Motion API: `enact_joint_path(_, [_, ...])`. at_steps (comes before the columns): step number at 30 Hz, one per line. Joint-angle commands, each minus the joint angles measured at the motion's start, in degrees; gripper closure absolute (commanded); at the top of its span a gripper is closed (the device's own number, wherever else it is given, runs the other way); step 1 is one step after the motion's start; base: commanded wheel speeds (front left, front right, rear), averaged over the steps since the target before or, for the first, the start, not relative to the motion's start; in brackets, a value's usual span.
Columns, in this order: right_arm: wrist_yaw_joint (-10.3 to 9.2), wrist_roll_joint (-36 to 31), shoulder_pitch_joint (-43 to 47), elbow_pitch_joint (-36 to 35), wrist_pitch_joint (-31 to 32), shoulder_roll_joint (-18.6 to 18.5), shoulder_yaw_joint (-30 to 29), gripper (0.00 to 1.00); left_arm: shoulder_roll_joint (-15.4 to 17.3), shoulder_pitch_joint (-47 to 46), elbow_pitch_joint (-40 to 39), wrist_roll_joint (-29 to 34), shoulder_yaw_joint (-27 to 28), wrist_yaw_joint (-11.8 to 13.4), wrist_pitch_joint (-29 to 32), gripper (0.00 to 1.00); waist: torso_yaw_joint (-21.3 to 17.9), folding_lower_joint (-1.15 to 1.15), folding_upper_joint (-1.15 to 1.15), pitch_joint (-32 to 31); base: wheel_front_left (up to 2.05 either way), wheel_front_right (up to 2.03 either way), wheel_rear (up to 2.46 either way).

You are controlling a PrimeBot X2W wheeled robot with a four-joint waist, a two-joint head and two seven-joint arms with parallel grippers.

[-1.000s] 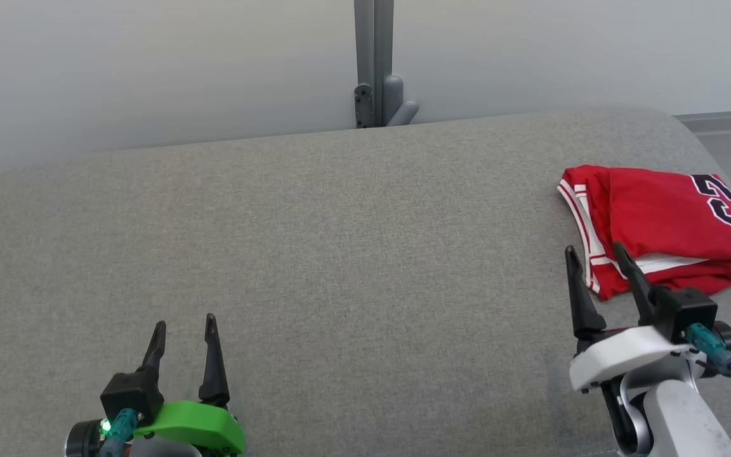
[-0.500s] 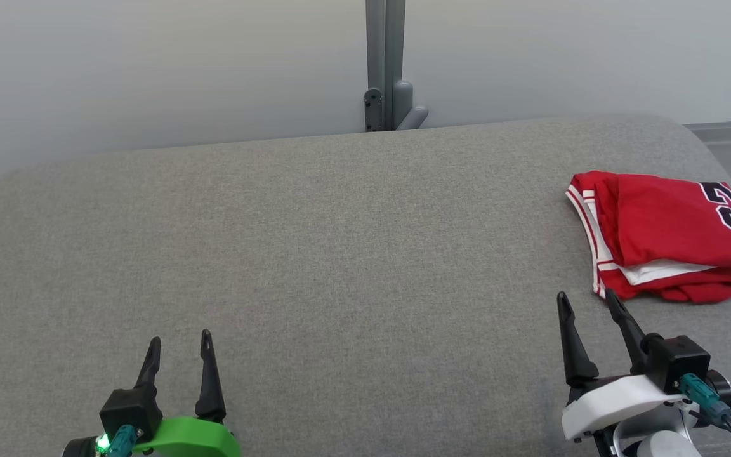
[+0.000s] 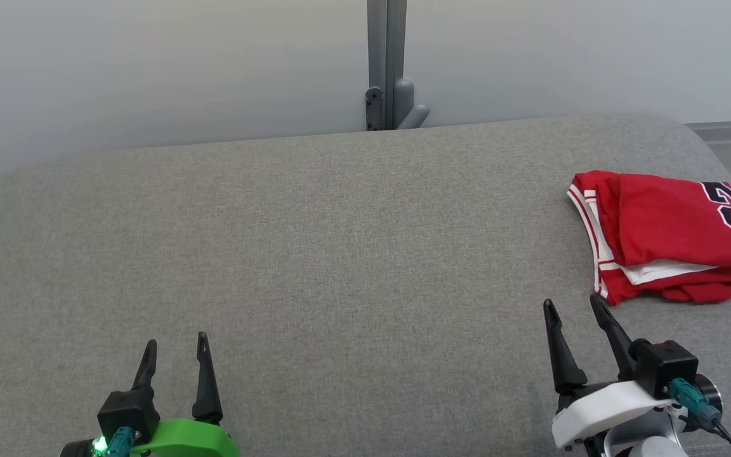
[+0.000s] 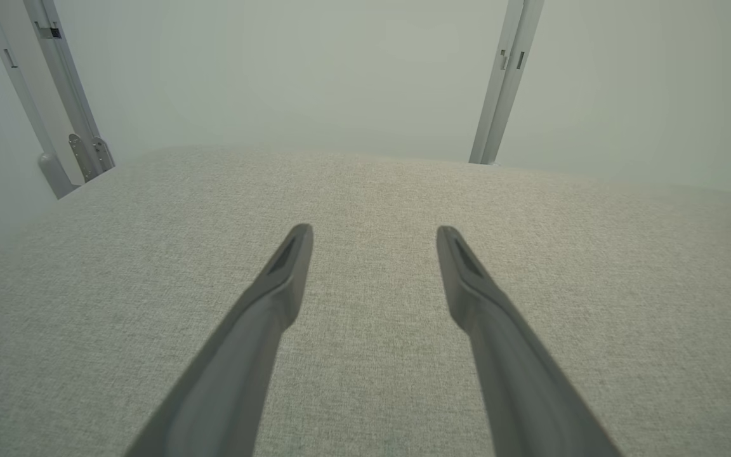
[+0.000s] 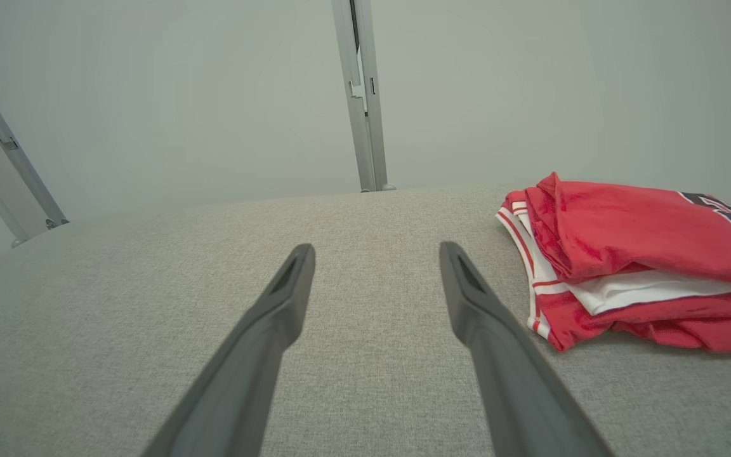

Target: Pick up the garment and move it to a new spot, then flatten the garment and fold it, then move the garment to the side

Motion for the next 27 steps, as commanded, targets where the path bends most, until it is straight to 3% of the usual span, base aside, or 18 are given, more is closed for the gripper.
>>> enact_joint_path(1, [-0.07, 0.1, 0.4, -0.2, 0.0, 0.0, 0.0, 0.00, 0.1, 0.3, 0.2, 0.8, 0.2, 0.0, 0.1, 0.00, 0.0, 0.00, 0.00, 0.0, 0.00, 0.00, 0.00])
enact_joint_path(4, [-0.07, 0.1, 0.3, -0.3, -0.1, 0.0, -0.1, 0.00, 0.0, 0.3, 0.8, 0.3, -0.1, -0.3, 0.1, 0.00, 0.1, 0.00, 0.00, 0.0, 0.00, 0.00, 0.00])
enact_joint_path(5, [0.00, 0.0, 0.0, 0.0, 0.0, 0.0, 0.0, 1.00, 0.0, 0.0, 0.9, 0.0, -0.2, -0.2, 0.0, 1.00, 0.1, 0.00, 0.00, 0.0, 0.00, 0.00, 0.00])
enact_joint_path(10, [0.01, 1.1, 0.9, 1.7, 0.2, 0.1, 0.0, 1.00, -0.2, 0.5, 2.9, -1.3, 0.0, -0.3, 0.4, 1.00, 0.0, 0.00, 0.00, 0.1, 0.00, 0.00, 0.00])
enact_joint_path(27, [0.00, 19.2, -0.1, 1.4, 3.9, -0.9, -2.3, 1.00, -0.1, -1.6, 2.0, -17.9, 1.5, -2.6, 4.4, 1.00, -0.4, 0.00, 0.00, 0.3, 0.00, 0.00, 0.00])
